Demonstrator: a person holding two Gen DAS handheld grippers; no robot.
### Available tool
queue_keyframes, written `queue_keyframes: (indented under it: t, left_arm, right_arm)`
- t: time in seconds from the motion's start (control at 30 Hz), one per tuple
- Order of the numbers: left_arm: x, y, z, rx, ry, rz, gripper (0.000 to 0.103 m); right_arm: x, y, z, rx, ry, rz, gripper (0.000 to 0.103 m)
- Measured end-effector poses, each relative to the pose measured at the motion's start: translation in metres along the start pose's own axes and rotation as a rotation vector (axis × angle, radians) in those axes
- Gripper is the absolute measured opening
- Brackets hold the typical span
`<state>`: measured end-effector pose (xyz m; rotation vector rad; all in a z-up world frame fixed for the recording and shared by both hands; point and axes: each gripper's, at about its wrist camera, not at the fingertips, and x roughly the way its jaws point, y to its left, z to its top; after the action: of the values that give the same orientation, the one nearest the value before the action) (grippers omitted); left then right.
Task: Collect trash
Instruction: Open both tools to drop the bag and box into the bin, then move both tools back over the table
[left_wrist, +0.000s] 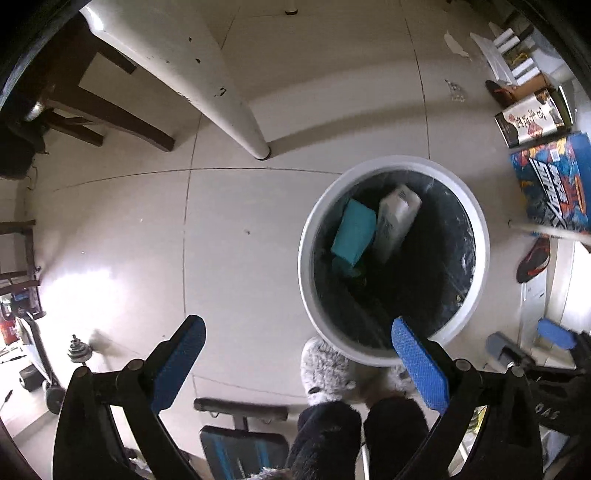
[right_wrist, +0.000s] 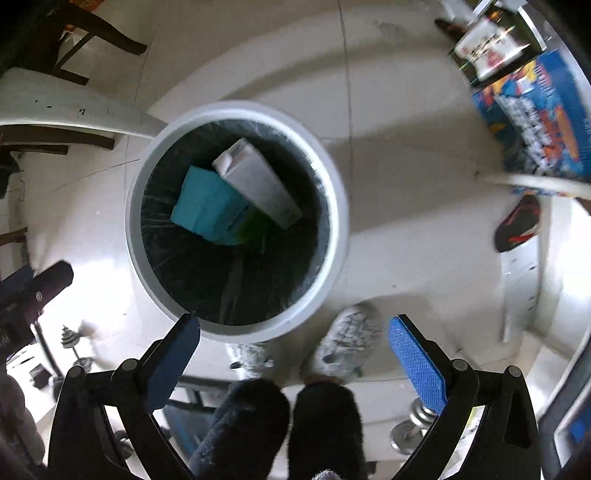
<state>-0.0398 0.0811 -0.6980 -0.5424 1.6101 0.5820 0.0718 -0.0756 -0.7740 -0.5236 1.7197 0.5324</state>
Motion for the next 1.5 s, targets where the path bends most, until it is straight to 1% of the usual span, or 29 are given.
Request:
queue_keyframes:
  t: [0.03, 0.07, 0.13, 0.33, 0.47, 0.5, 0.6, 0.77, 0.8, 0.9, 0.97, 1.0, 1.03, 1.1, 1.17, 1.23, 1.27, 1.3, 1.4, 1.47, 1.5]
  left_arm:
    - [-0.004, -0.003, 0.0, 0.001, 0.0, 0.002, 0.103]
    - [-0.009, -0.003, -0.003, 0.001, -0.001, 0.003, 0.103]
    - [-0.021, -0.002, -0.008, -0.001, -0.005, 0.0, 0.103]
    - [-0.084, -0.002, -0.025, 0.005, -0.031, -0.011, 0.103]
    - [-0.144, 0.002, -0.04, 0.012, -0.047, -0.033, 0.103]
    - [-0.162, 0.004, -0.045, 0.014, -0.054, -0.032, 0.103]
    - [-0.203, 0.009, -0.055, 0.012, -0.071, -0.046, 0.103]
    - [-0.281, 0.015, -0.074, 0.029, -0.108, -0.07, 0.103]
    - [-0.29, 0.016, -0.077, 0.033, -0.113, -0.073, 0.103]
    - [-0.334, 0.02, -0.085, 0.038, -0.145, -0.083, 0.103]
    - [-0.355, 0.021, -0.086, 0.039, -0.168, -0.089, 0.103]
    - [-0.372, 0.021, -0.085, 0.036, -0.193, -0.09, 0.103]
    - [-0.38, 0.021, -0.083, 0.035, -0.208, -0.091, 0.103]
    - [-0.405, 0.017, -0.071, 0.03, -0.26, -0.096, 0.103]
    - [-0.422, 0.008, -0.056, 0.024, -0.306, -0.09, 0.103]
    - [-0.432, 0.0, -0.041, 0.03, -0.335, -0.077, 0.103]
    - [-0.438, -0.008, -0.028, 0.035, -0.351, -0.064, 0.103]
    - [-0.442, -0.013, -0.017, 0.038, -0.36, -0.056, 0.103]
    - [-0.448, -0.039, 0.024, 0.035, -0.389, -0.027, 0.103]
    - [-0.45, -0.056, 0.047, 0.014, -0.4, 0.011, 0.103]
    - [-0.449, -0.067, 0.06, -0.004, -0.398, 0.022, 0.103]
  right_arm:
    - [-0.009, 0.0, -0.002, 0.006, -0.013, -0.004, 0.103]
    - [-0.003, -0.011, -0.009, 0.01, -0.022, -0.008, 0.103]
    - [-0.019, -0.014, -0.014, 0.028, -0.039, -0.009, 0.103]
    - [-0.077, -0.023, -0.047, 0.056, -0.079, -0.009, 0.103]
    - [-0.137, -0.023, -0.071, 0.066, -0.113, -0.002, 0.103]
    - [-0.156, -0.022, -0.078, 0.068, -0.125, 0.006, 0.103]
    - [-0.208, -0.018, -0.096, 0.07, -0.156, 0.012, 0.103]
    - [-0.283, -0.008, -0.123, 0.072, -0.182, 0.032, 0.103]
    - [-0.303, -0.005, -0.131, 0.073, -0.189, 0.035, 0.103]
    - [-0.344, 0.001, -0.148, 0.084, -0.198, 0.051, 0.103]
    - [-0.373, 0.005, -0.157, 0.099, -0.211, 0.076, 0.103]
    - [-0.383, 0.007, -0.16, 0.107, -0.217, 0.086, 0.103]
    - [-0.396, 0.007, -0.161, 0.117, -0.226, 0.1, 0.103]
    - [-0.422, 0.005, -0.158, 0.137, -0.257, 0.125, 0.103]
    - [-0.447, -0.003, -0.151, 0.158, -0.296, 0.129, 0.103]
    - [-0.47, -0.014, -0.139, 0.182, -0.329, 0.129, 0.103]
    - [-0.48, -0.022, -0.131, 0.198, -0.34, 0.131, 0.103]
    - [-0.492, -0.033, -0.121, 0.216, -0.353, 0.131, 0.103]
    - [-0.512, -0.066, -0.086, 0.235, -0.347, 0.137, 0.103]
    - [-0.519, -0.089, -0.056, 0.208, -0.338, 0.1, 0.103]
    - [-0.522, -0.101, -0.034, 0.172, -0.331, 0.064, 0.103]
